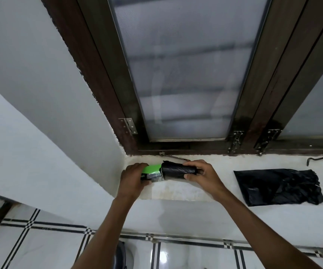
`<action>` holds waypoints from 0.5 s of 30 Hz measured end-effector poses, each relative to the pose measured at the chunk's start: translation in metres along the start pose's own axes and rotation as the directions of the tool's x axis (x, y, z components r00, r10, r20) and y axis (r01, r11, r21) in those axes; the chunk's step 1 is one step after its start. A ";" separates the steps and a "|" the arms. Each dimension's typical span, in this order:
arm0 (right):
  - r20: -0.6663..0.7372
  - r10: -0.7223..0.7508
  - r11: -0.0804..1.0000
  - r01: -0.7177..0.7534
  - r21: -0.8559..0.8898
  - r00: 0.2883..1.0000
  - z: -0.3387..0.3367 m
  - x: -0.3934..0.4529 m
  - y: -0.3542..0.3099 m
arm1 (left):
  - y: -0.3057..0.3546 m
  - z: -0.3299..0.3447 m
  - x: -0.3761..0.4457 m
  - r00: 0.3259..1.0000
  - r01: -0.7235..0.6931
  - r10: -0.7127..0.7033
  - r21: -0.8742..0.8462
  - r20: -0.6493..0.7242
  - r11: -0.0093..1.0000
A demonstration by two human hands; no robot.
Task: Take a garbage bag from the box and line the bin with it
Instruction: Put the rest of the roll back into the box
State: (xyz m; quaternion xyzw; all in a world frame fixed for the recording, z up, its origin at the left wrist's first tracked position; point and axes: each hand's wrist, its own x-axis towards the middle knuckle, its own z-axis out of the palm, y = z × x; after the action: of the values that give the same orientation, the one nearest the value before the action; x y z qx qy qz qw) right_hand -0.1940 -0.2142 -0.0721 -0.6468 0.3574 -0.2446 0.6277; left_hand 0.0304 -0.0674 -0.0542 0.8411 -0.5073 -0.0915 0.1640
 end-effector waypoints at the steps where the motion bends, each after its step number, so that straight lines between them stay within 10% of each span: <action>1: 0.025 0.002 1.000 -0.002 0.012 1.000 -0.004 0.000 0.000 | 0.001 0.000 -0.001 1.000 -0.015 0.014 -0.015 -0.007 1.000; 15: 0.122 -0.028 0.998 0.020 0.066 0.992 -0.026 -0.011 -0.003 | 0.013 -0.006 0.002 0.995 -0.077 0.084 -0.121 0.050 0.990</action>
State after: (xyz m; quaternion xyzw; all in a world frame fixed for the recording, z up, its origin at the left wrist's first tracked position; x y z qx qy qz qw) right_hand -0.2206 -0.2227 -0.0648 -0.6441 0.3023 -0.2235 0.6662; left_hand 0.0226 -0.0734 -0.0438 0.8058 -0.5387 -0.1380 0.2034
